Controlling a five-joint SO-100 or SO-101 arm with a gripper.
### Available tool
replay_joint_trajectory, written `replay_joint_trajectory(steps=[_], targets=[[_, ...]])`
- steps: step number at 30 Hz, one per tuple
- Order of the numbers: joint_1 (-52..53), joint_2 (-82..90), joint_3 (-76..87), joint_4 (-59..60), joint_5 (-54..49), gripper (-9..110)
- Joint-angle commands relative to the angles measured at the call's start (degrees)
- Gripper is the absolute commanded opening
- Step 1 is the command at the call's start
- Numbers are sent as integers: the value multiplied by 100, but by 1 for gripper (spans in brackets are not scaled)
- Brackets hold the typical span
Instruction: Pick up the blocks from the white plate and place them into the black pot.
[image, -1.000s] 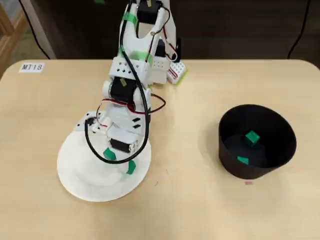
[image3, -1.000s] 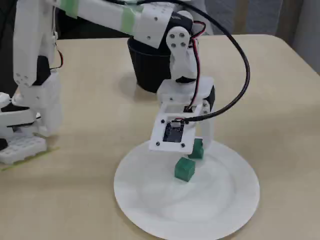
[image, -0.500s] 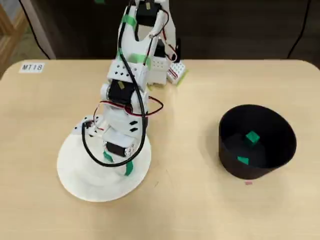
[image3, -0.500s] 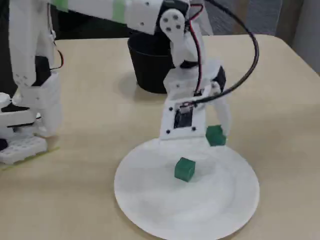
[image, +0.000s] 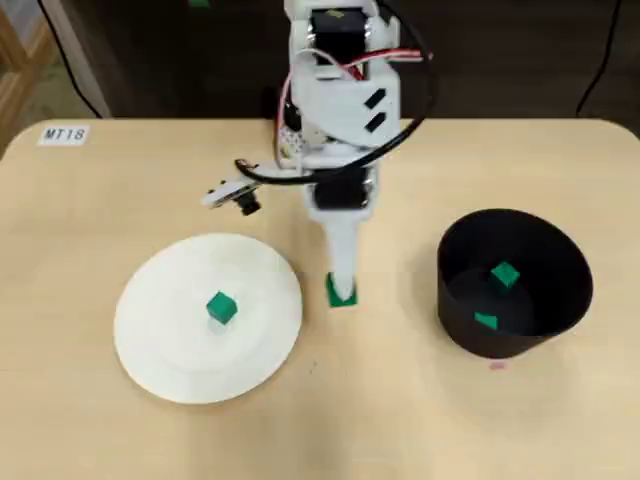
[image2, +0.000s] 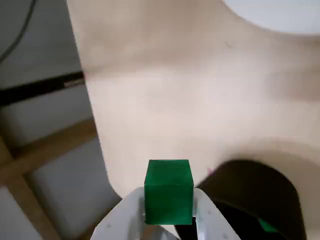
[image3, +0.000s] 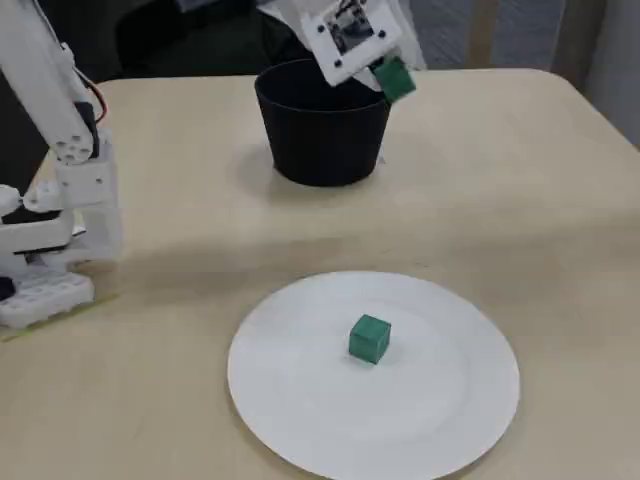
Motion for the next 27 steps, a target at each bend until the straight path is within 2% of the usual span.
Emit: replay_joint_trajectory(steps=[1,5,10,27], targets=[[-1002,255,-158,123,220,-2],[-1784,-114,-158,-272,272,-2],[-2232,-721,-272,-791,-26,-2],[-2162,-2180,-1099,-826,-677,-2]])
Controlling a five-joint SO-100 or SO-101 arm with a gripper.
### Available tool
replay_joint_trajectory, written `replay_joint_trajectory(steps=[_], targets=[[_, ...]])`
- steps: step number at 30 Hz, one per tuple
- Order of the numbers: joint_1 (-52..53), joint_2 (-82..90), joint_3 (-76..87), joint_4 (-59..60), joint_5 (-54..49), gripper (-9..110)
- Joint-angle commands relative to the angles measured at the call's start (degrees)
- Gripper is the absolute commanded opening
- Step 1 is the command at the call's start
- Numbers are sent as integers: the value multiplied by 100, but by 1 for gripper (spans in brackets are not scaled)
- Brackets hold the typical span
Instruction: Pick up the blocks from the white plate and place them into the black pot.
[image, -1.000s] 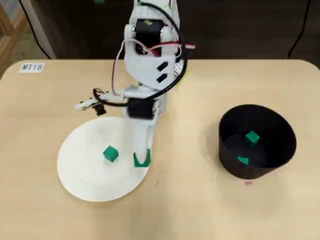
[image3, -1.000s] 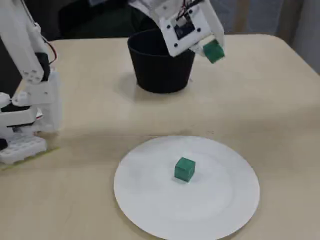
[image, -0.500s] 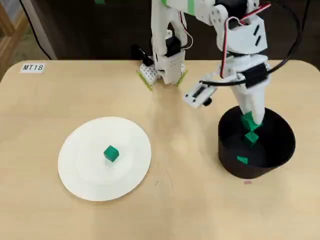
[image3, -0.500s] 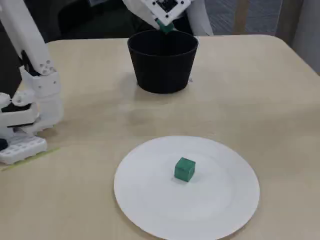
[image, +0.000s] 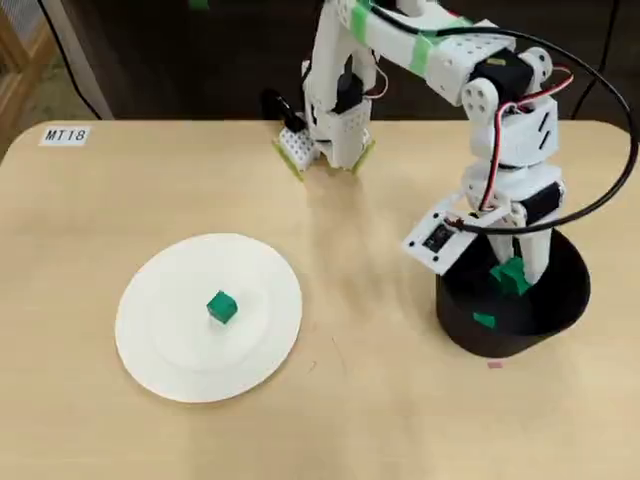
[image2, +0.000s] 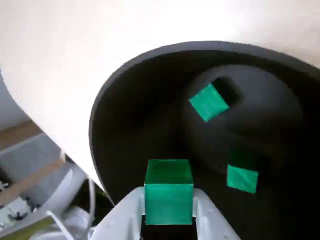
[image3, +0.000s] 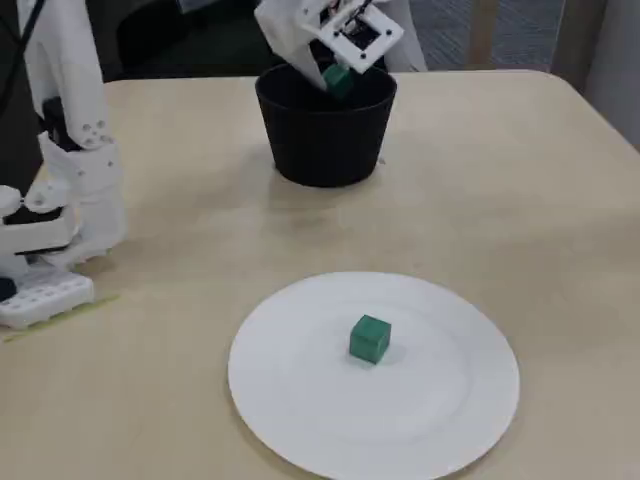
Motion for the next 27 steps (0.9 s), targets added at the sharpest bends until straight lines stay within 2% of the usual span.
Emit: replay_joint_trajectory(steps=[1,3,5,6,9,11,12,16,18,27], targets=[[105,35,-352,62,-62,-2],[123,44,-360,132,-62,0],[105,97,-360,281,-281,20],[105,114,-360,360,-316,26],[141,141,-378,615,-308,34],[149,185,-396,694,-308,35],[167,202,-422,738,-316,32],[580,272,-1125,1468,-316,-2],[1072,457,-1397,1811,-352,-2],[3735,1107,-1301,1740,-563,-2]])
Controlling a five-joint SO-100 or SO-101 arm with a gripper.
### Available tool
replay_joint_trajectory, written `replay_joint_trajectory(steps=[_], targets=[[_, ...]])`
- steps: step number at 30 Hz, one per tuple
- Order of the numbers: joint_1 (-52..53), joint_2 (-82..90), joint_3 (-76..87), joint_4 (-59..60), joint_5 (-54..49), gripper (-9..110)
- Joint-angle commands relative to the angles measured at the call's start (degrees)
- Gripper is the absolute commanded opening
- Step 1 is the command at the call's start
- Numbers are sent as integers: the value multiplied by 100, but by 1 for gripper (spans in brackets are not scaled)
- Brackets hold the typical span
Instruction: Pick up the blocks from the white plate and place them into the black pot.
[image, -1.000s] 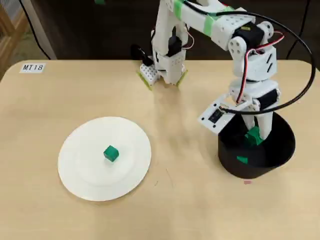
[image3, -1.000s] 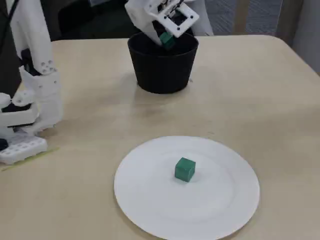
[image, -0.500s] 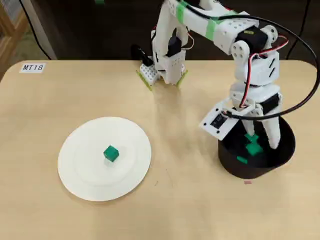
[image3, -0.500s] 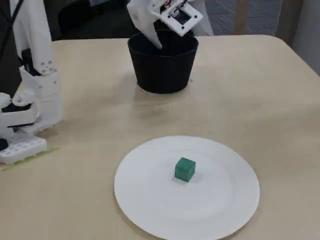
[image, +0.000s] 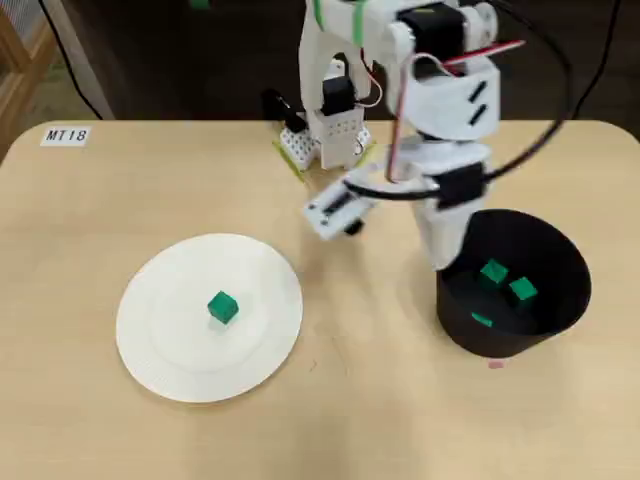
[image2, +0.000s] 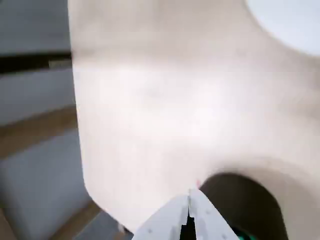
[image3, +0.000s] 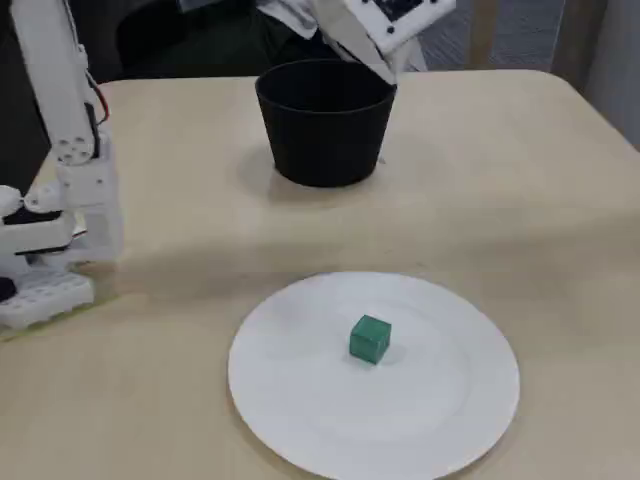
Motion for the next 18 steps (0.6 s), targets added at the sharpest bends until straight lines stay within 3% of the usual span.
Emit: replay_joint_trajectory(steps=[1,11,18], targets=[[870,237,-158,53,-53,-2],[2628,334,958,-26,167,-2],[3155,2593,3832,-1749,457,-2]])
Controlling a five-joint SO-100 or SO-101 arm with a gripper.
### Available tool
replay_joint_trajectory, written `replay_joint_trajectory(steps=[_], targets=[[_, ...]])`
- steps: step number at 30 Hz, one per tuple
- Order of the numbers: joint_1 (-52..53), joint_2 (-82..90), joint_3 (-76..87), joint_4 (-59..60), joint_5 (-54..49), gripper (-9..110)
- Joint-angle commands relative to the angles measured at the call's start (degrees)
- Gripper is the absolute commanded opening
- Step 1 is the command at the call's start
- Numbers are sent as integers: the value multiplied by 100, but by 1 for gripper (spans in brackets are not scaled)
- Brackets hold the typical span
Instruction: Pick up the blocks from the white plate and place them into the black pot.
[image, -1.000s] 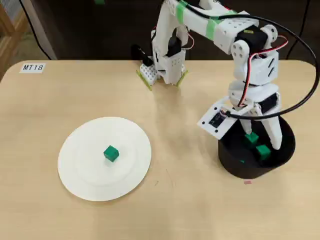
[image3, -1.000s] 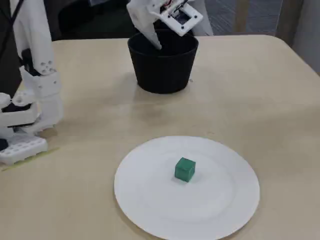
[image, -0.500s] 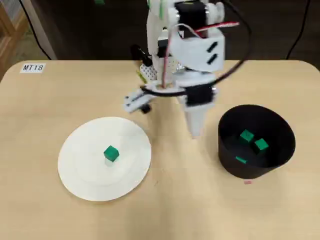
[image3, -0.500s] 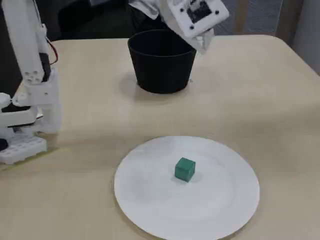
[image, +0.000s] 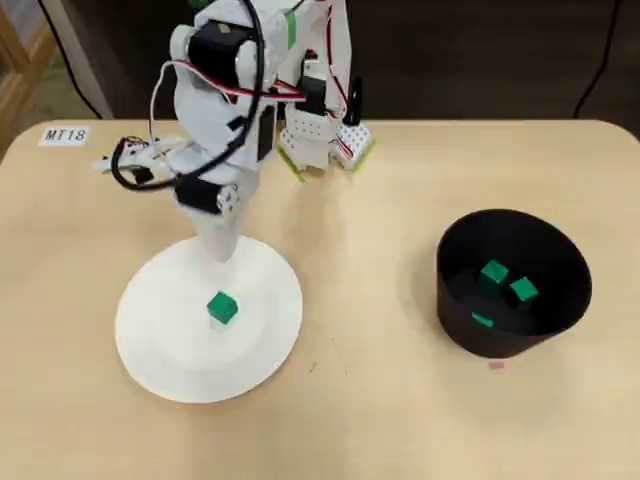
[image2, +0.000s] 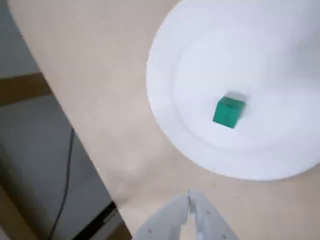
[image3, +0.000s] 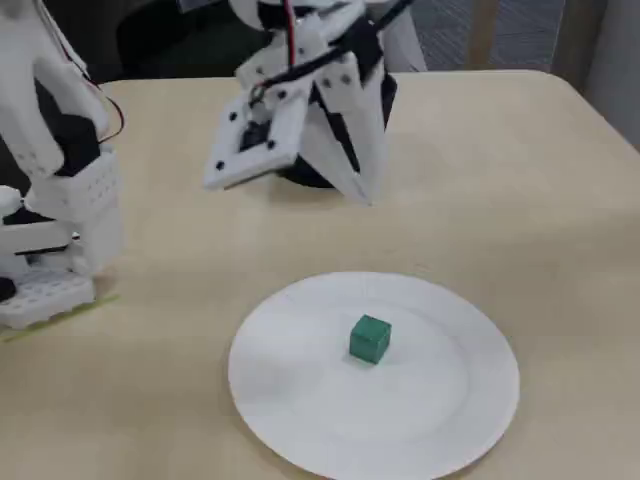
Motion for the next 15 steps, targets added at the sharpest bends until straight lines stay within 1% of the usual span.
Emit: replay_joint_trajectory(steps=[1,7,15], targets=[[158,747,1081,-510,26,-2],[-141,-343,1063,-492,-105,-2],[-44,-1512,439,-519,-167,-2]])
